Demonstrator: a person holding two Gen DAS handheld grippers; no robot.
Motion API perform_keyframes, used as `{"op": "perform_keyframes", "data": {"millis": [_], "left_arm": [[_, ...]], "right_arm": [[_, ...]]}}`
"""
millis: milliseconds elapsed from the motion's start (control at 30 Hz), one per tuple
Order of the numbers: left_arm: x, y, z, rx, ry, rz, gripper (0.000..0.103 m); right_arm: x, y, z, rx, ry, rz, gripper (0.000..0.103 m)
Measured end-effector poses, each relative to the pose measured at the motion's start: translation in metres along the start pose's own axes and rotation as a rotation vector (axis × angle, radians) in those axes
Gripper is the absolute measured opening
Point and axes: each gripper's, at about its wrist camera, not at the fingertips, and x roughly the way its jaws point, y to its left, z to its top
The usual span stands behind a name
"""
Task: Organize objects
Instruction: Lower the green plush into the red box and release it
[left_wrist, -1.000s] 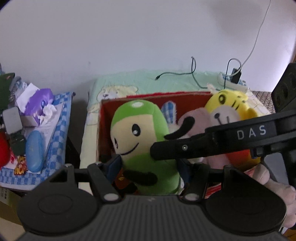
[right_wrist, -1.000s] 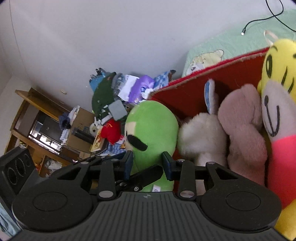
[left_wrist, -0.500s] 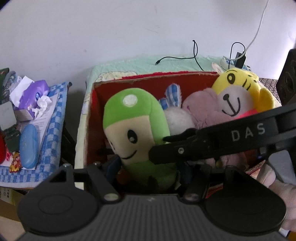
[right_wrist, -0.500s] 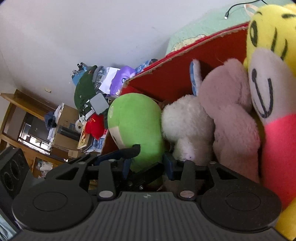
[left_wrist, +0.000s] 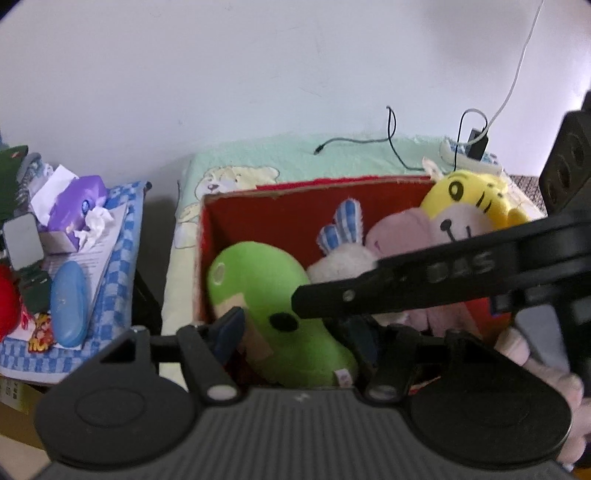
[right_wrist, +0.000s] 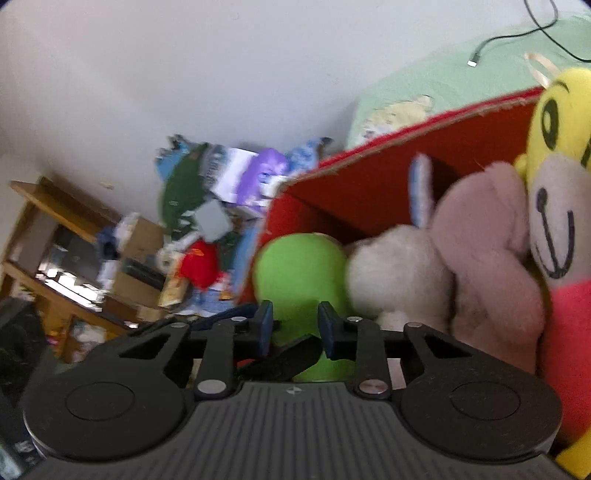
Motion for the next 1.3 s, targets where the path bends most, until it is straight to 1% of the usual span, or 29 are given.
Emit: {"op": "perform_keyframes", "data": {"millis": [33,67,133,200,267,300,333,400,467,533,633,733,833,1000,1067,1300], "left_arm": [[0.005,-0.002,0.000,0.003,0.008,0.006,0.062],[0.007,-0.003,-0.001,0.010,0.010,0.013,0.065],[0.010,-0.007,-0.003,0.031,0.008,0.025,0.067],[0.014,-0.008,-0.002,0.039,0.010,0.027,0.071],[0.019,-0.008,-0.003,0.046,0.010,0.038,0.074],[0.022,-0.008,-0.002,0.047,0.011,0.041,0.076],[0.023,-0.007,-0.001,0.044,0.009,0.034,0.077],[0.025,-0.004,0.001,0.033,0.005,0.014,0.082],[0.029,-0.005,0.002,0.047,0.005,0.029,0.082],[0.032,-0.009,0.001,0.070,0.007,0.049,0.082],[0.027,-0.012,0.000,0.092,0.002,0.057,0.081],[0.021,-0.009,0.001,0.071,0.013,0.050,0.078],[0.014,-0.010,0.003,0.058,0.025,0.070,0.074],[0.007,-0.021,0.005,0.066,0.032,0.119,0.076],[0.005,-0.027,0.005,0.080,0.032,0.138,0.078],[0.002,-0.043,0.007,0.094,0.043,0.171,0.080]], "right_arm": [[0.002,-0.005,0.001,0.021,0.005,-0.008,0.023],[0.003,-0.010,0.002,0.038,0.006,-0.015,0.022],[0.002,-0.020,0.004,0.066,0.003,-0.015,0.015],[0.000,-0.025,0.004,0.101,0.004,-0.002,0.011],[-0.005,-0.027,0.003,0.115,-0.008,-0.004,0.011],[-0.009,-0.028,0.003,0.120,-0.017,-0.001,0.013],[-0.012,-0.029,0.002,0.126,-0.026,0.006,0.015],[-0.018,-0.031,0.002,0.137,-0.041,0.008,0.014],[-0.022,-0.032,0.002,0.133,-0.047,-0.006,0.011],[-0.024,-0.031,0.000,0.123,-0.051,-0.011,0.010],[-0.031,-0.025,-0.002,0.096,-0.071,-0.016,0.013],[-0.040,-0.018,-0.004,0.049,-0.097,-0.046,0.016],[-0.047,-0.014,-0.006,0.021,-0.126,-0.077,0.019],[-0.056,-0.013,-0.011,-0.017,-0.151,-0.124,0.019],[-0.060,-0.012,-0.013,-0.027,-0.163,-0.142,0.019],[-0.075,-0.012,-0.021,-0.045,-0.205,-0.179,0.019]]}}
